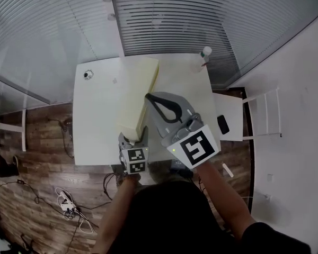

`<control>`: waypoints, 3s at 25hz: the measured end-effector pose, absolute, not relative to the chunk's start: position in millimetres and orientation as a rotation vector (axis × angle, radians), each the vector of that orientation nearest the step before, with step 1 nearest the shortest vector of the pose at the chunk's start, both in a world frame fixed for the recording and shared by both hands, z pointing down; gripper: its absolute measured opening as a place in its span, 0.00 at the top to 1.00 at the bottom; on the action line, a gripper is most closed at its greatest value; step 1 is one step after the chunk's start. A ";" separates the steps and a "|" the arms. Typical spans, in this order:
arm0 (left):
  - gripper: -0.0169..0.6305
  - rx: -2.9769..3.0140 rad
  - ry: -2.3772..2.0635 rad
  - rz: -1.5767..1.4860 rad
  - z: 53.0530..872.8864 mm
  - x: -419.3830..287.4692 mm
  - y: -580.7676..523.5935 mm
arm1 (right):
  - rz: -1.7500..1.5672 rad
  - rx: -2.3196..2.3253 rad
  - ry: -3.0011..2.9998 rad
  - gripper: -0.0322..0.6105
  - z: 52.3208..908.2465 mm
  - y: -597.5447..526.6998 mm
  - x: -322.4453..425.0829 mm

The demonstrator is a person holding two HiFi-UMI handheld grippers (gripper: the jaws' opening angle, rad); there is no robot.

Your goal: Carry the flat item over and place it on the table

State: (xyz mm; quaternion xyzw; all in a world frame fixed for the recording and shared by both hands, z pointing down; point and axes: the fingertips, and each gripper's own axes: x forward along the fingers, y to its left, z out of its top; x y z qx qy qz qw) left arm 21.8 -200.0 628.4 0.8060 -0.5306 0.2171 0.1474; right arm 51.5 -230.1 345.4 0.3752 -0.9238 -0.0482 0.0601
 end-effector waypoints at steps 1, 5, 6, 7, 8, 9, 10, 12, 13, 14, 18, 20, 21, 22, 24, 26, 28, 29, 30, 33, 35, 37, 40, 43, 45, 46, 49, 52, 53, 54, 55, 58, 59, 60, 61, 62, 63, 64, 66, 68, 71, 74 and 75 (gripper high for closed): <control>0.55 2.322 -1.528 0.629 629.2 22.3 -199.1 | -0.166 1.112 -2.804 0.95 342.6 -231.8 45.7; 0.54 2.312 -1.513 0.624 641.2 23.3 -195.2 | -0.159 1.025 -2.779 0.95 352.2 -241.2 23.7; 0.53 2.300 -1.510 0.623 644.5 21.7 -194.2 | -0.158 0.990 -2.760 0.95 360.0 -243.1 17.2; 0.53 2.290 -1.505 0.628 646.5 20.3 -193.5 | -0.153 0.959 -2.735 0.95 369.2 -244.4 12.1; 0.53 2.283 -1.499 0.638 648.1 19.5 -192.9 | -0.133 0.939 -2.709 0.95 378.5 -245.1 9.3; 0.52 2.278 -1.492 0.652 650.0 19.1 -192.0 | -0.100 0.928 -2.693 0.95 385.9 -245.4 8.5; 0.52 2.276 -1.485 0.666 652.2 18.7 -190.4 | -0.057 0.924 -2.692 0.95 390.9 -245.4 9.0; 0.52 2.271 -1.475 0.691 657.0 17.0 -186.1 | 0.013 0.917 -2.704 0.95 396.6 -245.6 9.9; 0.51 2.268 -1.468 0.701 659.7 16.2 -183.8 | 0.024 0.910 -2.706 0.95 398.6 -245.9 10.0; 0.51 2.268 -1.453 0.710 662.6 16.1 -181.4 | 0.013 0.901 -2.699 0.95 400.4 -246.2 9.6; 0.46 2.318 -1.299 0.732 673.4 24.3 -173.0 | -0.041 0.840 -2.663 0.95 410.3 -246.1 4.9; 0.46 2.339 -1.269 0.728 673.8 24.7 -171.4 | -0.025 0.828 -2.687 0.95 410.9 -245.8 4.0; 0.46 2.345 -1.262 0.729 673.3 23.8 -171.2 | -0.024 0.825 -2.695 0.95 410.3 -245.5 3.7; 0.46 2.352 -1.256 0.731 672.7 22.5 -171.2 | -0.027 0.820 -2.701 0.95 409.7 -245.2 3.1; 0.45 2.364 -1.246 0.736 672.3 19.5 -171.0 | -0.033 0.803 -2.715 0.95 409.4 -244.3 1.2; 0.45 2.375 -1.234 0.746 673.0 16.9 -168.9 | -0.034 0.787 -2.723 0.95 410.2 -243.0 -0.2; 0.45 2.385 -1.209 0.763 673.0 14.8 -165.2 | -0.043 0.781 -2.722 0.95 411.1 -242.2 -1.8; 0.45 2.392 -1.197 0.774 671.6 13.6 -164.3 | -0.047 0.779 -2.722 0.95 411.4 -242.5 -2.7; 0.45 2.404 -1.186 0.783 667.9 12.8 -164.3 | -0.048 0.777 -2.724 0.95 411.6 -243.2 -3.2; 0.45 2.453 -1.162 0.780 650.9 9.9 -160.6 | -0.041 0.767 -2.729 0.95 411.1 -244.6 -2.8; 0.45 2.508 -1.177 0.762 637.3 4.6 -154.3 | -0.038 0.766 -2.732 0.95 411.4 -244.6 -2.0; 0.46 2.568 -1.221 0.744 615.2 -2.0 -146.8 | -0.038 0.771 -2.735 0.95 411.6 -244.4 -0.4; 0.46 2.632 -1.341 0.704 558.7 -10.9 -139.5 | -0.042 0.782 -2.739 0.95 410.9 -243.9 1.7; 0.46 2.702 -1.458 0.689 493.8 -11.1 -138.4 | -0.045 0.786 -2.741 0.95 411.1 -244.0 2.8; 0.46 2.733 -1.473 0.672 465.6 -9.3 -138.9 | -0.049 0.794 -2.740 0.95 411.2 -243.9 3.3; 0.46 2.735 -1.474 0.655 455.7 -8.9 -139.6 | -0.053 0.799 -2.739 0.95 411.2 -244.0 3.2; 0.46 2.759 -1.494 0.619 428.3 -7.7 -142.7 | -0.059 0.809 -2.740 0.95 411.2 -245.4 1.9; 0.47 2.756 -1.508 0.599 410.3 -1.9 -141.2 | -0.058 0.808 -2.745 0.95 411.3 -244.8 2.3; 0.47 2.731 -1.504 0.584 409.5 0.0 -140.9 | -0.060 0.807 -2.746 0.95 411.3 -244.4 2.4; 0.47 2.692 -1.501 0.575 412.0 0.5 -141.2 | -0.061 0.805 -2.746 0.95 411.3 -244.0 2.2; 0.47 2.653 -1.504 0.573 416.0 -0.3 -142.2 | -0.061 0.803 -2.747 0.95 411.4 -243.5 1.8; 0.47 2.584 -1.541 0.560 423.2 -5.0 -147.2 | -0.056 0.794 -2.750 0.95 411.9 -242.8 0.7; 0.47 2.568 -1.542 0.548 424.1 -5.6 -148.2 | -0.053 0.790 -2.752 0.95 411.9 -243.2 0.5; 0.47 2.561 -1.536 0.541 425.1 -5.2 -148.9 | -0.049 0.788 -2.754 0.95 411.7 -243.8 0.5; 0.47 2.561 -1.527 0.543 426.7 -4.4 -149.2 | -0.048 0.787 -2.756 0.95 411.4 -244.2 0.5; 0.47 2.564 -1.518 0.548 428.9 -4.0 -149.1 | -0.048 0.787 -2.757 0.95 411.2 -244.4 0.5; 0.47 2.560 -1.514 0.546 430.9 -4.4 -149.0 | -0.050 0.785 -2.757 0.95 411.1 -244.3 0.5; 0.47 2.542 -1.512 0.529 432.3 -5.7 -149.0 | -0.050 0.783 -2.758 0.95 411.0 -244.2 0.4; 0.48 2.508 -1.508 0.491 434.2 -9.0 -149.2 | -0.048 0.777 -2.762 0.95 410.8 -244.0 0.3; 0.49 2.522 -1.497 0.499 436.8 -10.4 -149.2 | -0.045 0.773 -2.765 0.95 410.8 -243.4 0.6; 0.53 2.531 -1.485 0.531 438.7 -9.8 -149.6 | -0.045 0.767 -2.770 0.95 410.9 -243.6 1.0; 0.53 2.520 -1.488 0.530 439.4 -11.2 -149.9 | -0.064 0.770 -2.782 0.95 410.3 -242.9 0.9; 0.54 2.513 -1.493 0.525 439.6 -12.5 -149.9 | -0.074 0.777 -2.787 0.95 409.7 -242.3 1.3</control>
